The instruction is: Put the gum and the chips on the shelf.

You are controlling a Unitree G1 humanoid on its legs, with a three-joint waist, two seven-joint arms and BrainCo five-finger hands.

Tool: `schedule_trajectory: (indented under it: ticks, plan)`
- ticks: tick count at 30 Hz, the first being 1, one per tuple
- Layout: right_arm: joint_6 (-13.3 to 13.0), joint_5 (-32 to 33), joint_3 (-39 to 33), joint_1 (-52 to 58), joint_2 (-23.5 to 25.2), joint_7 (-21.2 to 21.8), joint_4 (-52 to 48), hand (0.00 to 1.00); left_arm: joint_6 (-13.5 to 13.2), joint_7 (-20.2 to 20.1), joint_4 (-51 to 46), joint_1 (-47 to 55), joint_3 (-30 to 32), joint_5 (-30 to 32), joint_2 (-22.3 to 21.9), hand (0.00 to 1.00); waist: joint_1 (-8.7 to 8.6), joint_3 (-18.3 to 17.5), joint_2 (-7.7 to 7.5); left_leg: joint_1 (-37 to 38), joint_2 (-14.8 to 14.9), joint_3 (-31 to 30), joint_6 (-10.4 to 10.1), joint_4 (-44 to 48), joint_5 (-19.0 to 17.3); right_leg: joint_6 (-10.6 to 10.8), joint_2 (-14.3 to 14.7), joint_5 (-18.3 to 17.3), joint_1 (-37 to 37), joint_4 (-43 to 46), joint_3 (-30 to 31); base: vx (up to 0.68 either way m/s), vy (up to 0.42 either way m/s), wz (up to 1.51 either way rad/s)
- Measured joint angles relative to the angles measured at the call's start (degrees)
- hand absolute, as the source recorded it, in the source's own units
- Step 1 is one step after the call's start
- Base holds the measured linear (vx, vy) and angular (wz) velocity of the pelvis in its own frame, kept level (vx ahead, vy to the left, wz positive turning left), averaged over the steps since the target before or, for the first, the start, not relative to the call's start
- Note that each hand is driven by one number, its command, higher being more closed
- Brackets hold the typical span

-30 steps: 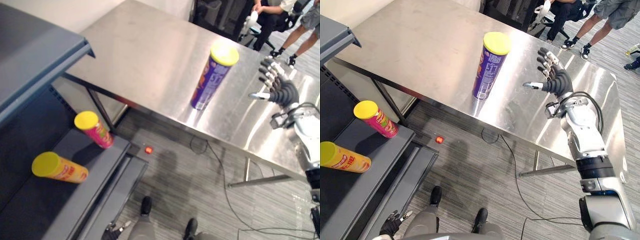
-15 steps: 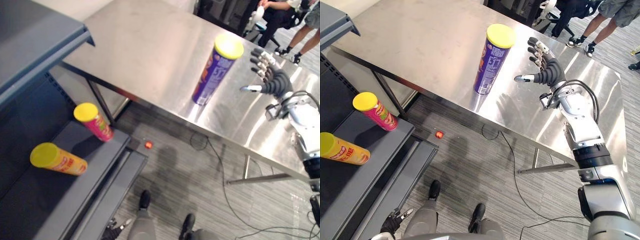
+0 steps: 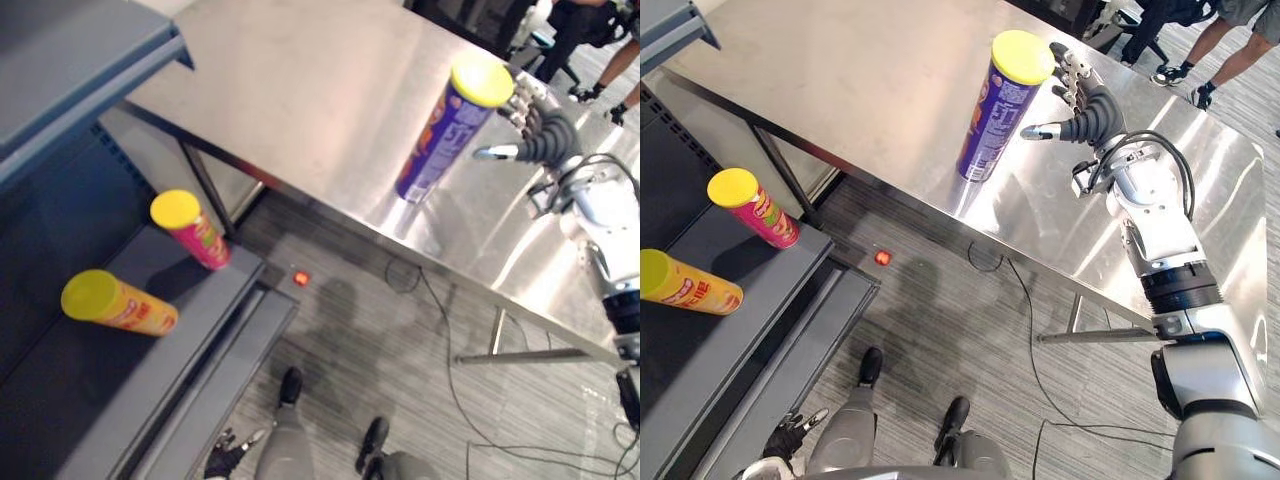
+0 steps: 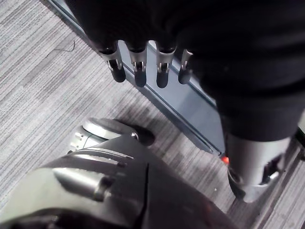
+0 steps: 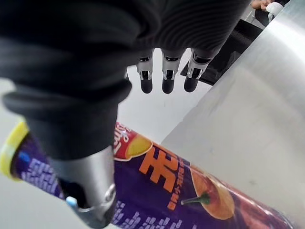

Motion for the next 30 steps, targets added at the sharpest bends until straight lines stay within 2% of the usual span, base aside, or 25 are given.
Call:
schedule_trajectory:
  ticks: [4, 13, 21, 26, 27, 30]
  plan:
    - [0.0, 0.0, 1.0, -1.4, 0.0, 0.0, 0.1, 0.0, 0.0, 0.2, -0.2, -0.5, 0.0, 0.0, 0.1, 0.0, 0.33, 0.4, -0.57, -0.9, 0.0, -0.2, -0.1, 0.3, 0.5, -0.1, 0.0, 0.1, -0.7, 0.0, -0.3, 0.03, -0.002, 0.05]
    - [0.0, 0.4, 2.8, -2.0, 0.0, 0.1, 0.1, 0.0, 0.0, 0.5, -1.5, -0.5, -0.1, 0.0, -0.1, 0.0, 0.58, 0.7, -0.47, -0.9, 0.2, -0.4, -0.1, 0.3, 0.5, -0.1, 0.3, 0.1, -0.7, 0.0, -0.2, 0.0, 0.0, 0.0]
    - [0.1, 0.9, 3.2, -2.0, 0.1, 0.2, 0.1, 0.0, -0.2, 0.7, -1.8, -1.1, -0.2, 0.0, -0.2, 0.0, 1.71, 1.8, -0.44, -1.4, 0.4, -0.5, -0.3, 0.3, 0.8, -0.1, 0.6, 0.1, -0.8, 0.0, -0.8, 0.0, -0.003, 0.03]
    - [0.1, 2.3, 4.6, -2.0, 0.1, 0.3, 0.1, 0.0, -0.2, 0.9, -1.8, -1.1, -0.2, 0.0, -0.2, 0.0, 1.63, 1.8, -0.44, -1.4, 0.5, -0.4, -0.4, 0.3, 0.8, -0.1, 0.8, 0.1, -0.9, 0.0, -0.6, 0.0, 0.0, 0.0]
    - [0.1, 2.5, 4.7, -2.0, 0.2, 0.4, 0.1, 1.0, -0.2, 0.9, -1.8, -1.1, -0.2, 0.0, -0.2, 0.0, 1.63, 1.8, -0.44, -1.4, 0.5, -0.4, -0.4, 0.3, 0.8, -0.1, 0.8, 0.1, -0.9, 0.0, -0.6, 0.0, 0.0, 0.0]
    - [0.1, 2.8, 4.7, -2.0, 0.3, 0.3, 0.2, 1.0, -0.2, 1.1, -1.8, -1.1, -0.3, -0.9, -0.2, 0.0, 1.65, 1.8, -0.44, -1.4, 0.6, -0.3, -0.4, 0.3, 0.8, -0.2, 0.9, 0.1, -1.0, 0.0, -0.4, 0.0, -0.001, -0.01]
